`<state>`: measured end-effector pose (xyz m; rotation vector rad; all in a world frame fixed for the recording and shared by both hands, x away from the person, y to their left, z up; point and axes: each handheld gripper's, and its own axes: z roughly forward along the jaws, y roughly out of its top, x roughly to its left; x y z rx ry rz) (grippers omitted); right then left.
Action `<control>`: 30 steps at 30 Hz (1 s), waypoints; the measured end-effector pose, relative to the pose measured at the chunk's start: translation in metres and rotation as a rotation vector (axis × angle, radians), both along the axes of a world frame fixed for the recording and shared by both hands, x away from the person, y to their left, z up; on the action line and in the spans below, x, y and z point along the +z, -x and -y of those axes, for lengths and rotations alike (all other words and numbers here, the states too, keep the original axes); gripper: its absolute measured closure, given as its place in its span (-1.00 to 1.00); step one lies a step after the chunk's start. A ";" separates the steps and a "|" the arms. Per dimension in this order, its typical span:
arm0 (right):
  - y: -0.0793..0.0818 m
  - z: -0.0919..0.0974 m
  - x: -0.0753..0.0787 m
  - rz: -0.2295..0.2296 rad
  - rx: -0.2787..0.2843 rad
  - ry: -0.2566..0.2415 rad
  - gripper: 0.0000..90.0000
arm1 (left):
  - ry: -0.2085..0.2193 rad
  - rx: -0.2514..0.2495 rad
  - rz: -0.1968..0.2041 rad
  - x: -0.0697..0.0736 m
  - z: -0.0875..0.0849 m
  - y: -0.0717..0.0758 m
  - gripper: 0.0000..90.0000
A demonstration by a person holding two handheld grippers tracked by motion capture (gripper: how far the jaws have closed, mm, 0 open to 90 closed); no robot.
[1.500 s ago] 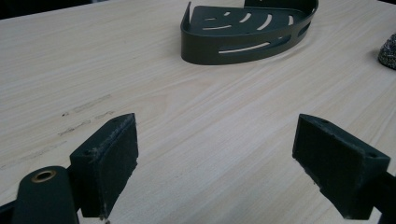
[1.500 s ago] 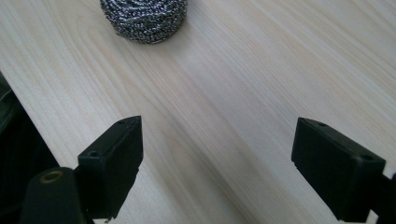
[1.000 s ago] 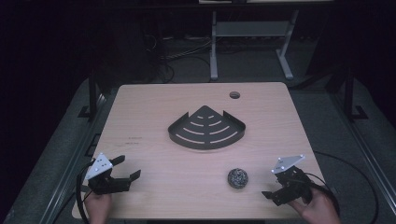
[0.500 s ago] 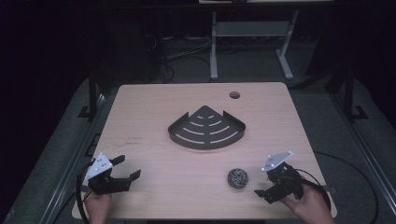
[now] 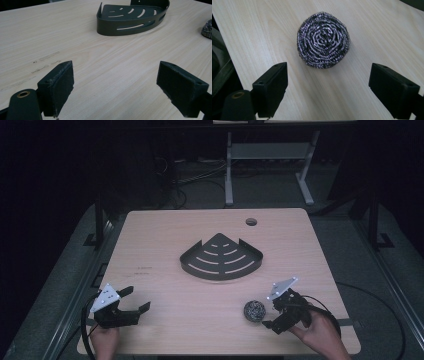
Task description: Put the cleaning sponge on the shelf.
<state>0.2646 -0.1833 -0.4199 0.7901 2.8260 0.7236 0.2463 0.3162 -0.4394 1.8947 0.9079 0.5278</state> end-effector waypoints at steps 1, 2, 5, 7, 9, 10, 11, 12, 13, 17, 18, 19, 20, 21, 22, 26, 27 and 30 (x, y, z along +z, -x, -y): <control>0.000 0.000 0.000 0.000 0.000 0.000 -0.66 | 0.000 0.000 0.000 0.000 0.000 0.000 -0.70; -0.001 -0.002 0.000 -0.003 0.005 0.003 -0.66 | 0.003 0.002 -0.002 0.000 0.000 0.000 -0.70; -0.005 -0.010 -0.002 -0.007 0.022 0.008 -0.66 | 0.002 0.001 0.000 0.000 0.000 0.000 -0.70; -0.006 -0.012 -0.002 -0.011 0.029 0.010 -0.66 | 0.003 0.001 0.001 0.000 0.000 0.000 -0.70; -0.008 -0.015 -0.003 -0.011 0.033 0.010 -0.66 | 0.003 0.002 0.001 0.000 0.000 0.000 -0.70; -0.009 -0.017 -0.003 -0.012 0.037 0.013 -0.66 | 0.003 0.002 0.001 0.000 0.000 0.000 -0.70; -0.010 -0.018 -0.003 -0.014 0.039 0.012 -0.66 | 0.005 0.002 0.000 0.000 0.000 0.000 -0.70; -0.010 -0.020 -0.004 -0.018 0.040 0.010 -0.66 | 0.005 0.002 0.000 0.000 0.000 0.000 -0.70; -0.011 -0.021 -0.004 -0.016 0.044 0.015 -0.66 | 0.005 0.003 0.000 0.000 0.000 0.000 -0.70; -0.014 -0.026 -0.006 -0.022 0.056 0.018 -0.66 | 0.007 0.003 0.001 0.000 -0.001 0.000 -0.70; -0.016 -0.028 -0.007 -0.025 0.060 0.021 -0.66 | 0.007 0.003 0.001 0.000 -0.001 0.000 -0.70; -0.016 -0.029 -0.007 -0.029 0.059 0.020 -0.66 | 0.007 0.002 0.001 0.000 -0.001 0.000 -0.70; -0.017 -0.030 -0.008 -0.027 0.063 0.025 -0.66 | 0.009 0.002 0.001 0.000 -0.001 0.000 -0.70; -0.017 -0.030 -0.008 -0.027 0.063 0.025 -0.66 | 0.009 0.002 0.001 0.000 -0.001 0.000 -0.70; -0.018 -0.033 -0.009 -0.032 0.068 0.030 -0.66 | 0.009 0.002 0.001 0.000 -0.001 0.000 -0.70; -0.021 -0.037 -0.011 -0.036 0.074 0.040 -0.66 | 0.010 0.002 0.001 0.000 -0.001 0.000 -0.70; -0.022 -0.038 -0.011 -0.040 0.075 0.041 -0.66 | 0.012 0.002 0.001 0.000 -0.001 0.000 -0.70; -0.024 -0.040 -0.013 -0.046 0.077 0.049 -0.66 | 0.012 0.002 0.001 0.000 -0.001 0.000 -0.70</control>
